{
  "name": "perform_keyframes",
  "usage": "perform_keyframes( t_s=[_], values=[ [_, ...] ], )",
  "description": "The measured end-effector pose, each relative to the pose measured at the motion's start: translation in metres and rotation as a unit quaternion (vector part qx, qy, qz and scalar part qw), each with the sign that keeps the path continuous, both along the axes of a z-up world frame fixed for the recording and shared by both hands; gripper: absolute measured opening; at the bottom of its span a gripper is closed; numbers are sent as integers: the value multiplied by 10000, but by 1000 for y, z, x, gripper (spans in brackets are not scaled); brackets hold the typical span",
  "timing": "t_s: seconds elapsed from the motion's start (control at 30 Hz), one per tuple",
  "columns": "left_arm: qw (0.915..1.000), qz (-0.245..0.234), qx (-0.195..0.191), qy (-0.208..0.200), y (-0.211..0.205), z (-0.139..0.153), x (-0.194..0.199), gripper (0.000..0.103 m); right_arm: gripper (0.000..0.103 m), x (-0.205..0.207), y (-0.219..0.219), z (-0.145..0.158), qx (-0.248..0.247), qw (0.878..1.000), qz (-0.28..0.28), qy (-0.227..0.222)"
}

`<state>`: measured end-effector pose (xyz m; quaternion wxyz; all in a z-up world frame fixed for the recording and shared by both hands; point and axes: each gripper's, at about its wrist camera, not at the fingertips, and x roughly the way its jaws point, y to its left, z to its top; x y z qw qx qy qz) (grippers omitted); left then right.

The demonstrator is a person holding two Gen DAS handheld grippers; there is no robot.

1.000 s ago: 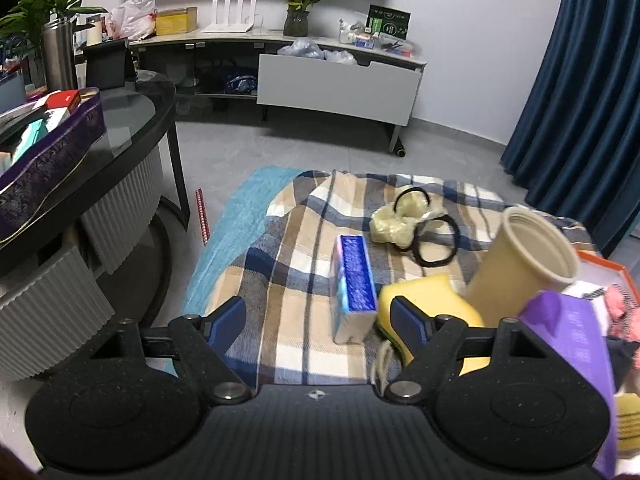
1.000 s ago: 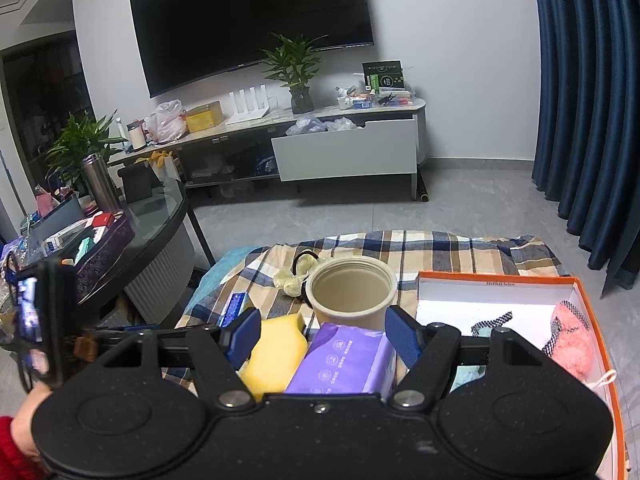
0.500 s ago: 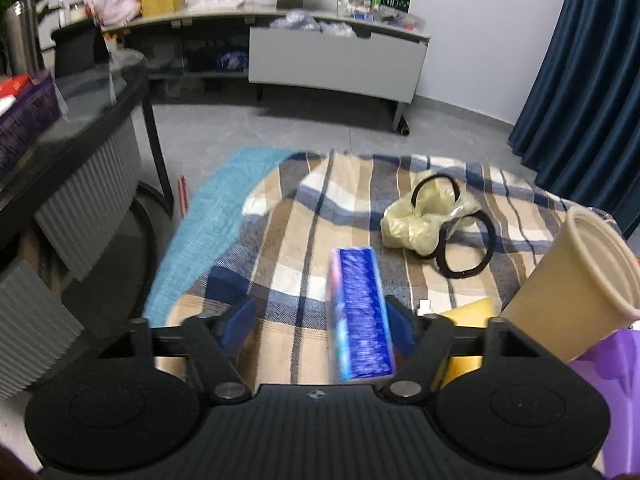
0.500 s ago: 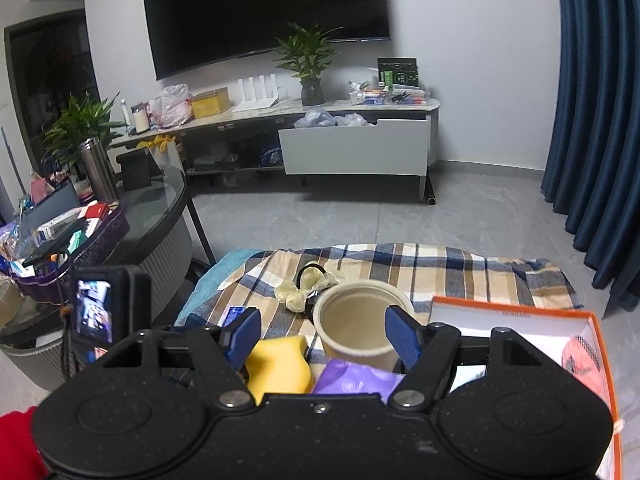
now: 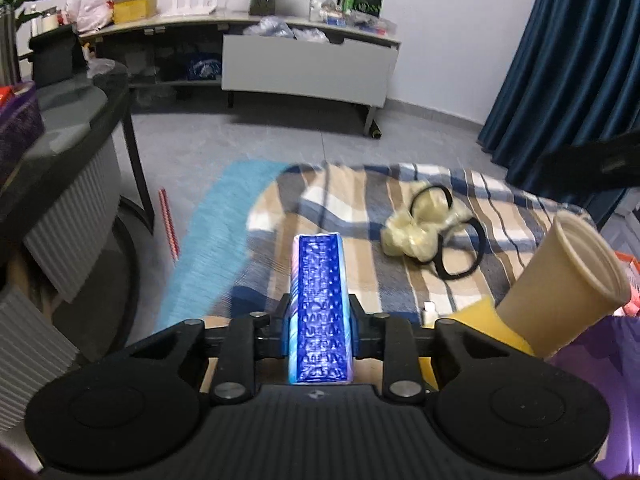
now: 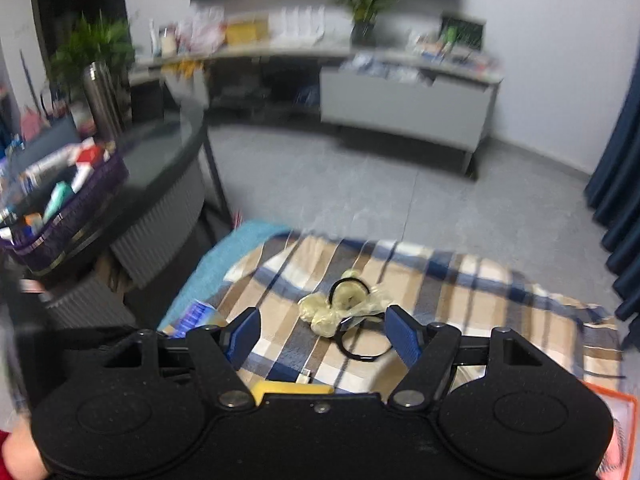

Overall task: Organize soft objects
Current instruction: 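Grasp the blue packet with the left gripper, then grasp the cream hair ties with black elastics with the right gripper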

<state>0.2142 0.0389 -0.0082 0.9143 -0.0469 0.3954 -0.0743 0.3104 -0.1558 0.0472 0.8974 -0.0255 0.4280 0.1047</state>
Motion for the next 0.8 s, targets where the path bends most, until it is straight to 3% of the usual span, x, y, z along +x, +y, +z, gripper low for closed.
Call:
perform_keyframes(
  t_s=[0.3,0.57,0.6,0.63,0.73,0.8],
  values=[
    [9999,20,-126,-29,4,-4,8,28,83,71,22,-64,-473,9923,-458,1053],
    [9998,2,-173,-30,3,-7,13,28,83,109,25,-100,-720,9813,-911,1538],
    [9998,11,-175,-36,3,-7,13,28,74,110,25,-104,-683,9808,-882,1599],
    [9998,17,-188,-38,3,-8,13,28,50,110,25,-107,-636,9807,-834,1647],
    [9998,41,-167,-57,3,-8,12,28,31,104,26,-105,-467,9851,-675,1508],
    [9998,64,-174,-71,4,-7,12,28,26,97,25,-98,-316,9882,-631,1358]
  ],
)
